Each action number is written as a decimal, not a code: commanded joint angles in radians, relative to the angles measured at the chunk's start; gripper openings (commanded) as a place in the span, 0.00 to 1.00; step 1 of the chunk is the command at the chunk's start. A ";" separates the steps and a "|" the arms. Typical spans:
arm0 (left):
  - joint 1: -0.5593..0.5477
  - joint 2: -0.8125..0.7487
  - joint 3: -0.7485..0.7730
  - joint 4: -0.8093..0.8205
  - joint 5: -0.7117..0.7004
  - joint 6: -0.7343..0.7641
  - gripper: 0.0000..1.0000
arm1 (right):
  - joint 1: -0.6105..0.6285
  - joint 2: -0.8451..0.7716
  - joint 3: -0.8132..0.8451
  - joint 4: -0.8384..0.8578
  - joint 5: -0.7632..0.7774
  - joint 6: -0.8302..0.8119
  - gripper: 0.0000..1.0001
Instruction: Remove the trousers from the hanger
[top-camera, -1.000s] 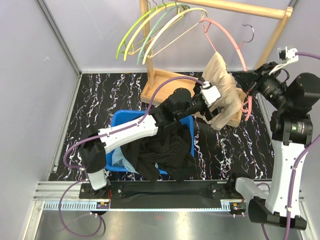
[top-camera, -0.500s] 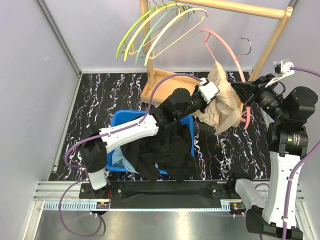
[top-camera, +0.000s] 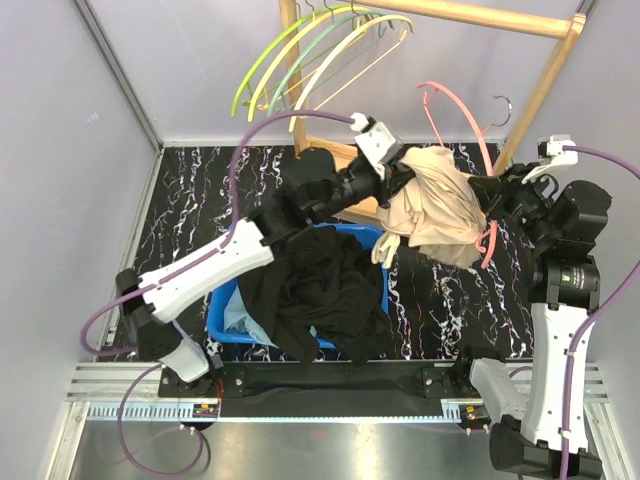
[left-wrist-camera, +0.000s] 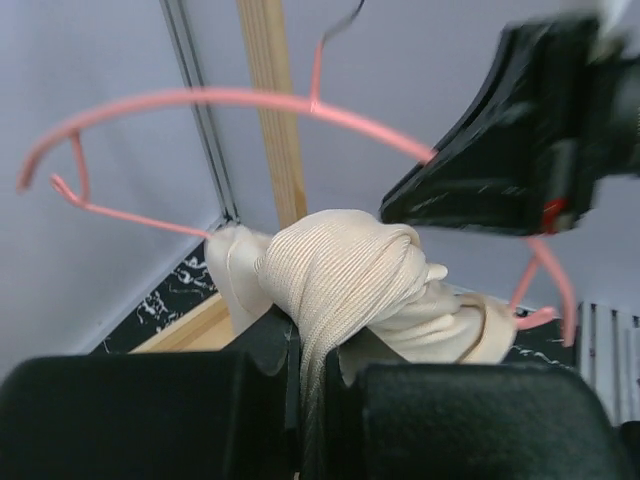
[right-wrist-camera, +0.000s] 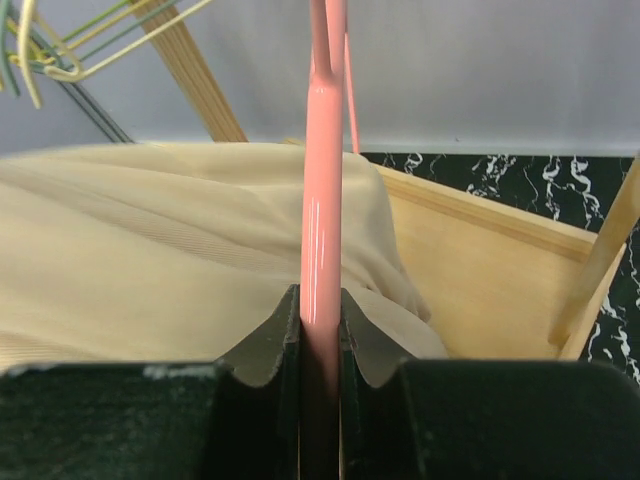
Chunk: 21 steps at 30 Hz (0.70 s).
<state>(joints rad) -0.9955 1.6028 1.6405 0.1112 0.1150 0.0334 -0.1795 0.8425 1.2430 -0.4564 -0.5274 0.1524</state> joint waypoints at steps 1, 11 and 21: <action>0.009 -0.136 0.128 0.033 0.061 -0.030 0.00 | -0.017 -0.008 -0.022 0.074 0.109 -0.045 0.00; 0.026 -0.256 0.415 -0.197 -0.001 0.150 0.00 | -0.028 0.003 -0.091 0.096 0.135 -0.060 0.00; 0.026 -0.386 0.426 -0.306 -0.031 0.188 0.00 | -0.032 0.012 -0.112 0.107 0.110 -0.074 0.00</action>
<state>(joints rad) -0.9733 1.2427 2.0785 -0.1860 0.1139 0.1993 -0.2058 0.8604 1.1240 -0.4374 -0.4095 0.1013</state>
